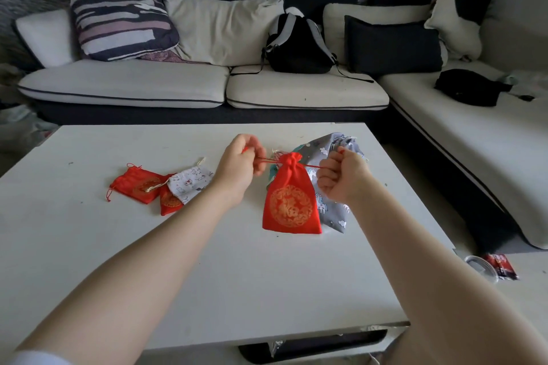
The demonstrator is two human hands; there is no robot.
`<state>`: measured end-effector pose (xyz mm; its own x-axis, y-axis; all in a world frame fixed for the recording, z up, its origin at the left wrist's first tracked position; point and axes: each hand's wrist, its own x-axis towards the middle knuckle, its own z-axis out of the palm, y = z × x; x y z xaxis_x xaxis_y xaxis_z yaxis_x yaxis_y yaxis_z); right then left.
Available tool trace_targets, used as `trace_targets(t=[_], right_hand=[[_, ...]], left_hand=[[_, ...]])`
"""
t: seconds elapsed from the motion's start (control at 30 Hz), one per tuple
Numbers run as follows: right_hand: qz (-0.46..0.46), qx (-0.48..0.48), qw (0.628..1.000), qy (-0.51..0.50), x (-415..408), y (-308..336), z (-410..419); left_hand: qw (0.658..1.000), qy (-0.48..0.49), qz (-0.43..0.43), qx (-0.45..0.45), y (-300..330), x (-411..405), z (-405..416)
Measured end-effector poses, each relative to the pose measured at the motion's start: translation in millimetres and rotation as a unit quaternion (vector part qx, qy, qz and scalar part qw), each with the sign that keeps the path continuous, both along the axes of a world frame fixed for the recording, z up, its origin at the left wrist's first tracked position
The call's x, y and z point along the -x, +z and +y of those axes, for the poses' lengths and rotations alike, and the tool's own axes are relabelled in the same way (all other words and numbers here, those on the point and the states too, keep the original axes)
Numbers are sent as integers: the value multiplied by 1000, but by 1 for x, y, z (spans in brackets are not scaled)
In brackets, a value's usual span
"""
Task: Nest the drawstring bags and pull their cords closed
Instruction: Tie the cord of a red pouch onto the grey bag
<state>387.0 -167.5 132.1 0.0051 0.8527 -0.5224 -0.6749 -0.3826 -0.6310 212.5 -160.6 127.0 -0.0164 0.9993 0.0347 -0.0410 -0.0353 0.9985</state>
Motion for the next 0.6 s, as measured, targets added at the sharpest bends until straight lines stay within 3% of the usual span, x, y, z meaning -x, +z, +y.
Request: trace_targets(t=[0.13,0.2,0.33,0.43,0.5,0.6], right_hand=[[-52,0,999,3,4,-5,3],[-68,-1,998,19,3,-4,4],[-157,-24,987,3,3,0,6],[-46,-51,996,-53,9,1,7],[-22,-39,997,-66,8,-1,9],[-85,0,996,-1,8,-6,8]], left_hand=[[987,-30,-124,99,6,-2,3],[985,-43,-120,115,5,2,7],[990,-92,14,107,2,7,6],[980,-109,142,86,2,7,5],[954,-141,259,54,1,10,4],[895,-199,398,27,-1,12,1]])
